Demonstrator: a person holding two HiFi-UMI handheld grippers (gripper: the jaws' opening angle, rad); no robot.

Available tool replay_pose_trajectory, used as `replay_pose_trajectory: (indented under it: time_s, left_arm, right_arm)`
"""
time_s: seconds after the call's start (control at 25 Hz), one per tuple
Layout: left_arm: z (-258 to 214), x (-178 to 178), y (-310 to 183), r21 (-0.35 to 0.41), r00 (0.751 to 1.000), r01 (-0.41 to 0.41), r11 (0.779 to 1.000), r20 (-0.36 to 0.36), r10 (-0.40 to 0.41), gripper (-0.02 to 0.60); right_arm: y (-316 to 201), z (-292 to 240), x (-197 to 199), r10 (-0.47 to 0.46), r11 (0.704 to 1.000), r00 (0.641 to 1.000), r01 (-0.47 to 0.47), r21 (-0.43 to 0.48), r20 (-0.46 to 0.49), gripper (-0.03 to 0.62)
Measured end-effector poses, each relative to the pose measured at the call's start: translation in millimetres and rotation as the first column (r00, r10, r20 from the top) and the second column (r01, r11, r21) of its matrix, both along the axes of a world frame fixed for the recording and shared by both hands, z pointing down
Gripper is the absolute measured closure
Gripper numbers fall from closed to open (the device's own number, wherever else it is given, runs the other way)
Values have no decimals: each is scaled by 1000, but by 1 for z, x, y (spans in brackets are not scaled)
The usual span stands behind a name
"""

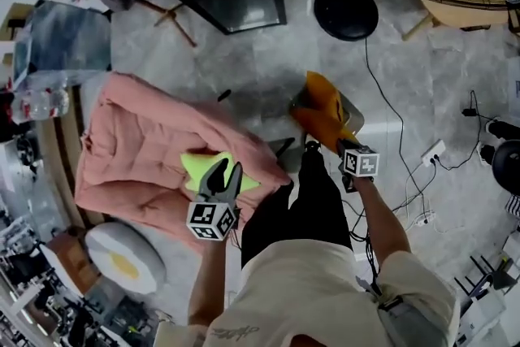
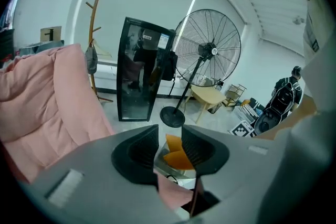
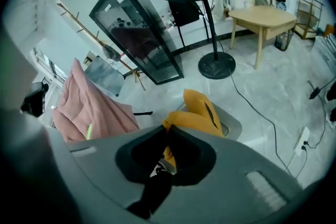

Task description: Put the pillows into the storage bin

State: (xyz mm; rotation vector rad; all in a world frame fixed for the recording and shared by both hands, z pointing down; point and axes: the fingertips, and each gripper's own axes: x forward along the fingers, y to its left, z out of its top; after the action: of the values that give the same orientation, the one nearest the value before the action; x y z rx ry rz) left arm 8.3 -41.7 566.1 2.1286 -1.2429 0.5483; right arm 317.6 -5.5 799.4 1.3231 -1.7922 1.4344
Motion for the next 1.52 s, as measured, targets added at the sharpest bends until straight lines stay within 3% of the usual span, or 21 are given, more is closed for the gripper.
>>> replay_pose_trajectory:
  time_s: [0.36, 0.68, 0.84, 1.16, 1.36, 1.52]
  left_arm:
    - [19, 14, 8, -65, 1000, 2, 998, 20, -1, 430]
    - [17, 11, 5, -71, 1000, 14, 997, 26, -12, 430]
    - [21, 17, 4, -80, 999, 22, 997, 26, -20, 430]
    - [36, 29, 13, -122, 999, 13, 992, 47, -7, 430]
    - [49, 35, 19, -154, 998, 23, 988, 68, -13, 431]
    - [52, 42, 20, -158, 996, 24, 987, 83, -11, 431]
  right_arm:
    - [-3, 73, -3, 154, 982, 986, -145, -121, 68, 571]
    - [-11, 73, -31, -16, 994, 995, 27, -108, 98, 571]
    - [-8, 85, -23, -43, 990, 997, 50, -129, 60, 571]
    - [41, 168, 31, -92, 923, 991, 50, -381, -94, 571]
    - [74, 197, 51, -103, 887, 988, 40, -460, -114, 569]
    - [78, 216, 45, -101, 883, 992, 53, -466, -80, 571]
